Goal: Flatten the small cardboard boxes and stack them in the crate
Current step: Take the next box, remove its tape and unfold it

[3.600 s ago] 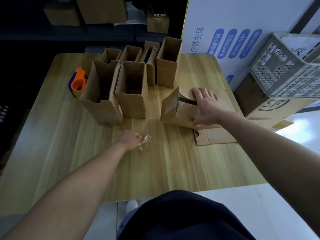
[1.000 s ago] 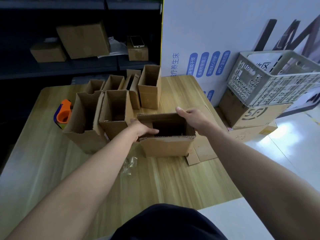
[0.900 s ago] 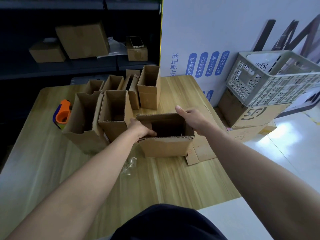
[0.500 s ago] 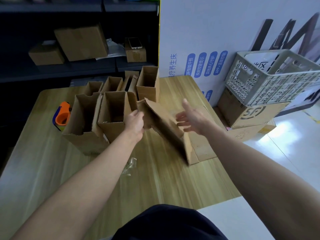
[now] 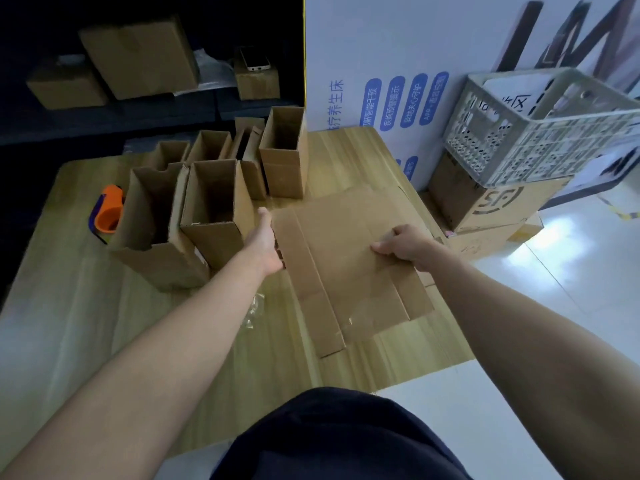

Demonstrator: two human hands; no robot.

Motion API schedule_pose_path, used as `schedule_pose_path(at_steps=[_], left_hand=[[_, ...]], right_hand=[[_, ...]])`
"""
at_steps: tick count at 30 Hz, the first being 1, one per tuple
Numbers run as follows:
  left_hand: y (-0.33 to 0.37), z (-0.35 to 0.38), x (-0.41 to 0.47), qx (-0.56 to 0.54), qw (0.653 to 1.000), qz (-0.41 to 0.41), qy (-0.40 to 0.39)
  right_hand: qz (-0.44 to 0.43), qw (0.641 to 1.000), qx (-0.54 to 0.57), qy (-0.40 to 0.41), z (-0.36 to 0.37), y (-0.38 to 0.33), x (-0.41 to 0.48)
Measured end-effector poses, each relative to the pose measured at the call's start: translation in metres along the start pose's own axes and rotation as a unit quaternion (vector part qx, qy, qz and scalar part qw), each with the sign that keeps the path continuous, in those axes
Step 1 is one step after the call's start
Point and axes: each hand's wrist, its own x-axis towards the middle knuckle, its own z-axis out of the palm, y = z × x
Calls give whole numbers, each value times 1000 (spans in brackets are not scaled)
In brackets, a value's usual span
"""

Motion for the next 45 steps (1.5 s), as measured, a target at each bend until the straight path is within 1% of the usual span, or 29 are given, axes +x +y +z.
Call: schedule_pose_path(at_steps=[1, 3, 5, 7, 9, 10, 12, 14, 17, 19, 22, 24, 26, 27, 28, 29, 30, 31, 32, 35, 36, 39, 41, 45], left_hand=[[-8, 0, 3, 96, 995, -22, -9], [-31, 4, 6, 279, 960, -31, -10], [-55, 6, 14, 394, 919, -7, 28], [-72, 5, 18, 440, 896, 24, 65], [-82, 4, 22, 468, 880, 38, 74], [-85, 4, 24, 495, 865, 42, 75], [-90, 7, 24, 566, 820, 45, 71], [-93, 12, 26, 608, 793, 28, 42], [-102, 20, 28, 657, 754, -14, -7], [-105, 23, 32, 684, 729, -24, -9], [-104, 26, 39, 719, 694, -24, 7], [-103, 28, 42, 732, 680, -28, 15], [-103, 28, 44, 727, 685, -28, 38], [-105, 29, 44, 717, 694, -25, 55], [-106, 28, 45, 704, 706, -23, 70], [-107, 27, 47, 689, 720, -21, 81], [-107, 26, 50, 671, 736, -17, 89], [-107, 25, 53, 643, 760, -10, 96], [-105, 24, 56, 608, 788, 3, 103], [-95, 24, 63, 496, 860, 53, 106], [-92, 25, 65, 459, 879, 66, 110], [-83, 29, 68, 349, 925, 93, 117], [-77, 31, 70, 296, 941, 115, 120], [-62, 32, 72, 278, 939, 141, 147]], right_hand=[[7, 1000, -12, 1, 1, 5, 0], [24, 998, -62, -4, 8, 12, -1], [20, 997, -76, -8, 20, 25, 0], [18, 997, -81, -8, 30, 39, 3], [23, 993, -115, -18, 36, 52, 8], [25, 991, -129, -25, 37, 57, 12], [27, 989, -146, -24, 35, 66, 19], [31, 986, -159, -23, 31, 74, 27], [33, 983, -174, -51, 25, 84, 39], [40, 982, -175, -66, 23, 88, 48], [36, 979, -182, -87, 24, 90, 59], [40, 969, -228, -91, 27, 90, 64], [71, 961, -262, -52, 27, 89, 69], [97, 959, -265, -35, 24, 88, 71], [119, 958, -260, -39, 21, 90, 75], [137, 966, -214, -56, 18, 92, 81], [146, 978, -133, -72, 15, 94, 88], [151, 984, -52, -77, 12, 93, 92], [151, 985, -1, -78, 10, 91, 96], [150, 983, 67, -78, 8, 80, 109], [148, 982, 80, -79, 9, 74, 114], [116, 988, 65, -82, 10, 52, 132], [88, 991, 57, -86, 10, 36, 141], [12, 996, 17, -82, 7, 11, 161]])
